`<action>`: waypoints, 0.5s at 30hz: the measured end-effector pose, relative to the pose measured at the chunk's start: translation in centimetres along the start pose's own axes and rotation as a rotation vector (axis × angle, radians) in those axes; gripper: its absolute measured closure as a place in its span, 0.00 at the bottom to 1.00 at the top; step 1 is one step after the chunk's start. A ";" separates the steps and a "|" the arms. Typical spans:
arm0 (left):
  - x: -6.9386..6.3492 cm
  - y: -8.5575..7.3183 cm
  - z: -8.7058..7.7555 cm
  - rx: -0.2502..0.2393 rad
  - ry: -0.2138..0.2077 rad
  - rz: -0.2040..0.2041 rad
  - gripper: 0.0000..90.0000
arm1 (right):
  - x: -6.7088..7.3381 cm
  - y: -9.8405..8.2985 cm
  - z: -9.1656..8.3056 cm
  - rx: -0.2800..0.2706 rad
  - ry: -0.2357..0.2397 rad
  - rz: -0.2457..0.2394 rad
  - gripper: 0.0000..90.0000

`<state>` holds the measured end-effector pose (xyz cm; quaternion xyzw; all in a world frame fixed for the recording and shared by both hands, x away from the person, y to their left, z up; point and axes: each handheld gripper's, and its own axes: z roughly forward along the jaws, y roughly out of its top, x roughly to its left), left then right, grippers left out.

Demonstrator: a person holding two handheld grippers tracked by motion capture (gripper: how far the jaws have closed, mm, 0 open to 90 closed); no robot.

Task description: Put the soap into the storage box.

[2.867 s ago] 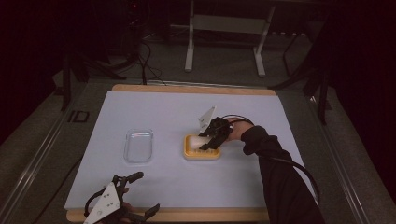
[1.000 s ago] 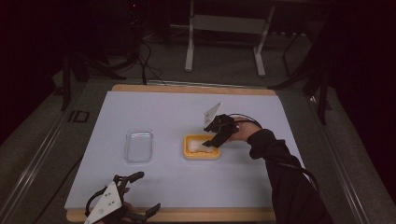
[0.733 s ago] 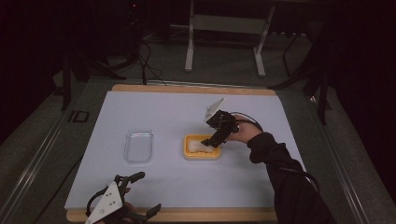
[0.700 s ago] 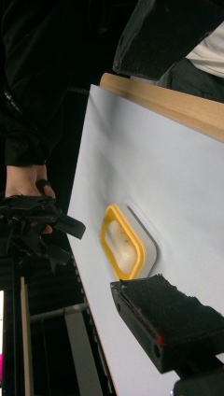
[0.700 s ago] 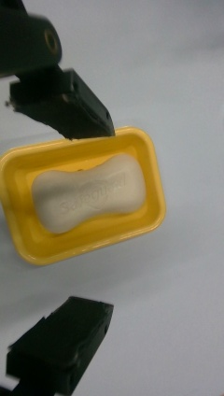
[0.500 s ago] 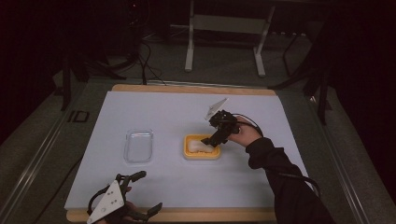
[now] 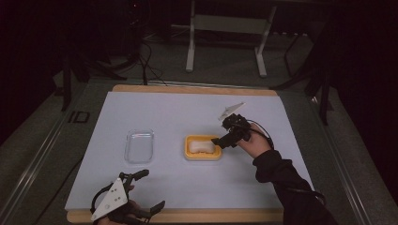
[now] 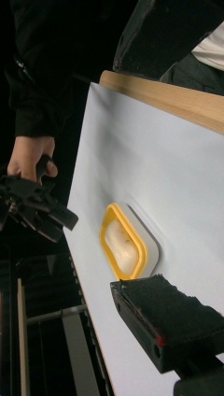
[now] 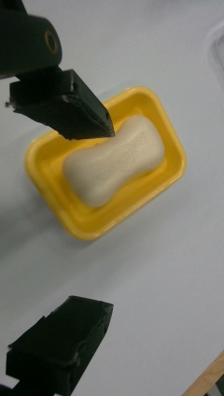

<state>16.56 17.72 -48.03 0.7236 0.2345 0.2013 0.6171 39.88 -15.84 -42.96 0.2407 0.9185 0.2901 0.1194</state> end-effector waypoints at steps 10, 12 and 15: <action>0.0 0.0 0.0 0.001 -0.001 -0.003 0.00 | 0.4 -2.6 -1.7 -0.077 -0.040 0.055 0.15; 0.0 0.0 0.0 0.005 0.000 -0.001 0.00 | 0.6 -3.2 -1.8 -0.078 -0.059 0.059 0.15; 0.0 0.0 0.0 0.004 0.001 -0.002 0.00 | 0.8 -4.1 -2.1 -0.091 -0.059 0.084 0.15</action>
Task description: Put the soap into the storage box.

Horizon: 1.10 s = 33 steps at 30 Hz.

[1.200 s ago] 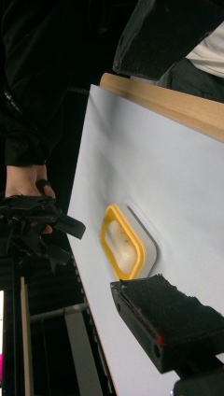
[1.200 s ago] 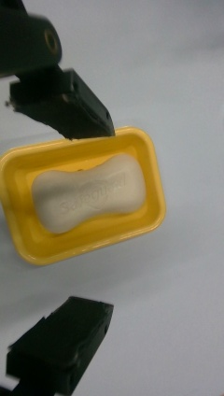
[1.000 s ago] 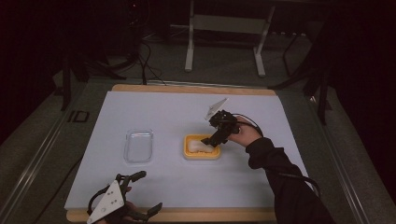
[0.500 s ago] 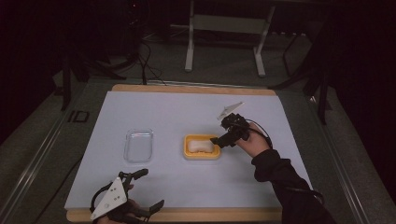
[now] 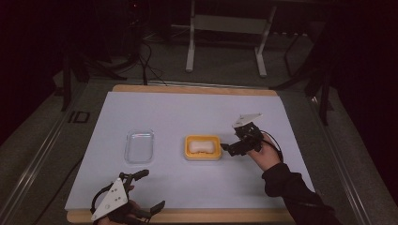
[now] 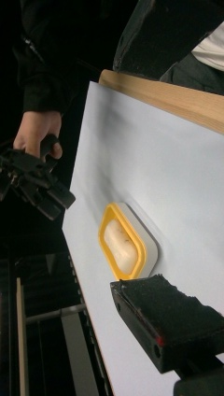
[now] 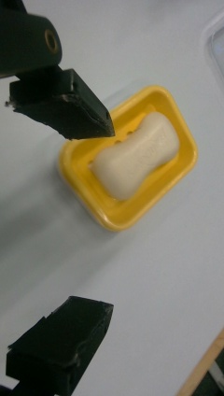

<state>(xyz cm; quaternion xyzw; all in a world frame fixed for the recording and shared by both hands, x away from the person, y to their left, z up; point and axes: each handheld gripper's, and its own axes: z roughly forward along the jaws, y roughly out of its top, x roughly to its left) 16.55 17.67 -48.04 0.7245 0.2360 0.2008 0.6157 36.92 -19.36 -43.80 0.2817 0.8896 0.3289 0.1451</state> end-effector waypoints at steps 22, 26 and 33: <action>-0.2 0.0 0.0 0.006 -0.007 0.005 0.00 | 2.3 -6.6 -3.4 -0.119 -0.115 0.111 0.15; -0.2 0.0 0.1 0.012 -0.007 0.007 0.00 | 2.2 -7.5 -3.8 -0.129 -0.110 0.133 0.15; -0.2 0.0 0.1 0.015 -0.008 0.006 0.00 | 2.5 -8.7 -4.4 -0.127 -0.112 0.152 0.15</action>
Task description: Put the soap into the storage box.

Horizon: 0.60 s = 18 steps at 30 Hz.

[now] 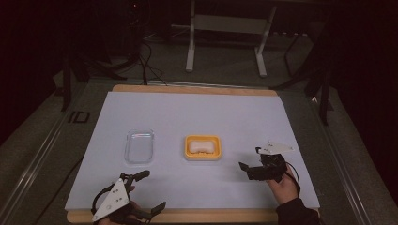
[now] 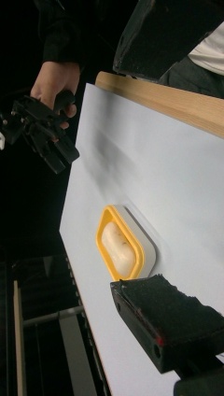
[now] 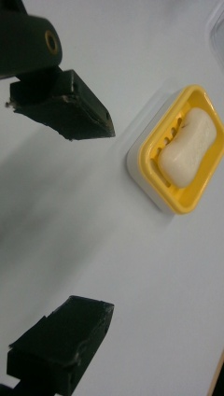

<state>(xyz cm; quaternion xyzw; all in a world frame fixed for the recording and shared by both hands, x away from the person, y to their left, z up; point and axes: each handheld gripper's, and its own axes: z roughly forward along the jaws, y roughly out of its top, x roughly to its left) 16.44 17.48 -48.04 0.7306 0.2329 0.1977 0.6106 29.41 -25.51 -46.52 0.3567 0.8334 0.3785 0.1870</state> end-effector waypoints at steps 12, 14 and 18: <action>-0.1 0.0 0.0 0.010 -0.004 0.003 0.00 | 0.9 -1.6 -1.2 -0.009 -0.035 -0.004 0.15; -0.1 0.0 0.0 0.010 -0.006 0.004 0.00 | 0.9 -1.6 -1.3 -0.014 -0.038 -0.001 0.15; -0.3 0.1 0.0 0.012 -0.009 0.008 0.00 | 0.8 -1.9 -2.4 -0.056 -0.046 0.023 0.14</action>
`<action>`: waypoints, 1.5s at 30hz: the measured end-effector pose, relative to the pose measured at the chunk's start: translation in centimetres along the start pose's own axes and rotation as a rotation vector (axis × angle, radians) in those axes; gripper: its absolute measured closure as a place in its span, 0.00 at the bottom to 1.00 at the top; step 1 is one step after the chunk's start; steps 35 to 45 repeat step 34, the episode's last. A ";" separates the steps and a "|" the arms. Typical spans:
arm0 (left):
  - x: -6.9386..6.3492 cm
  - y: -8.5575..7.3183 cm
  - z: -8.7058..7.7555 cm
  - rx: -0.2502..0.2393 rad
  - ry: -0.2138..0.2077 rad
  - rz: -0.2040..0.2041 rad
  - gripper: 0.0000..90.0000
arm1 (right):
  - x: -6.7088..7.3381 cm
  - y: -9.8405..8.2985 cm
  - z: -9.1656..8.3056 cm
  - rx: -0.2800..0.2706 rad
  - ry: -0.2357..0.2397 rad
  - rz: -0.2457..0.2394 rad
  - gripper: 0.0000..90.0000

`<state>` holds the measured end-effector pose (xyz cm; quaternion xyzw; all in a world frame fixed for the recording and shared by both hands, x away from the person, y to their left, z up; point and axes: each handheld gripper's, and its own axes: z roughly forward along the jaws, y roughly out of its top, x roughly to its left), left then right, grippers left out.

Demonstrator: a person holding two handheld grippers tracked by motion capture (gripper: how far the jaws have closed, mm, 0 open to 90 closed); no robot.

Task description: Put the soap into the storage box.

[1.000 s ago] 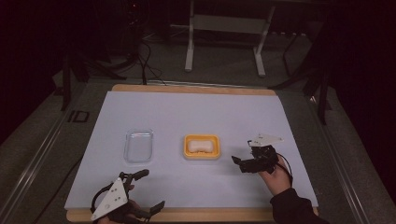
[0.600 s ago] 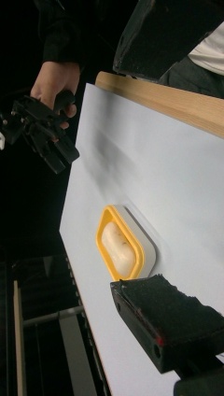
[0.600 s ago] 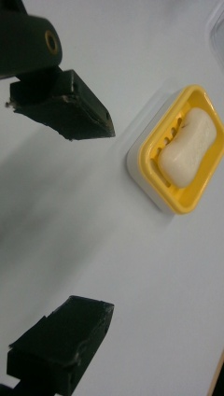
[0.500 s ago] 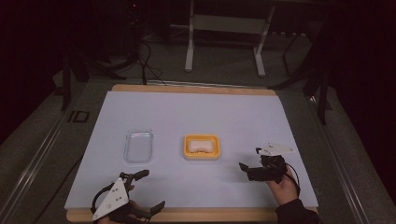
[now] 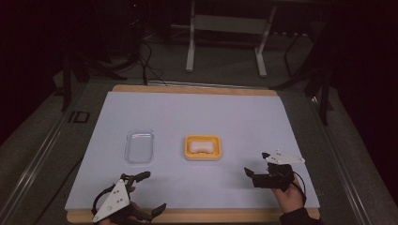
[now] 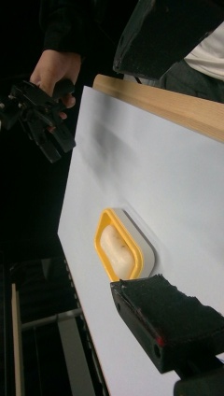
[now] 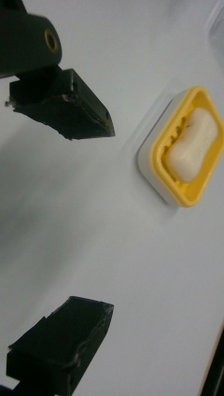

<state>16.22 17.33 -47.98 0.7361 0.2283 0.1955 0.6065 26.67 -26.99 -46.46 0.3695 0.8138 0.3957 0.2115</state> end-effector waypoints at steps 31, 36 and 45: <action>-0.1 0.0 0.1 0.005 -0.002 -0.007 0.00 | -0.7 -0.3 1.2 0.037 0.013 0.019 0.15; -0.1 0.0 0.1 0.007 0.001 -0.007 0.00 | -0.7 -0.3 1.3 0.040 0.016 0.021 0.15; -0.1 0.0 0.1 0.007 0.001 -0.007 0.00 | -0.7 -0.3 1.3 0.040 0.016 0.021 0.15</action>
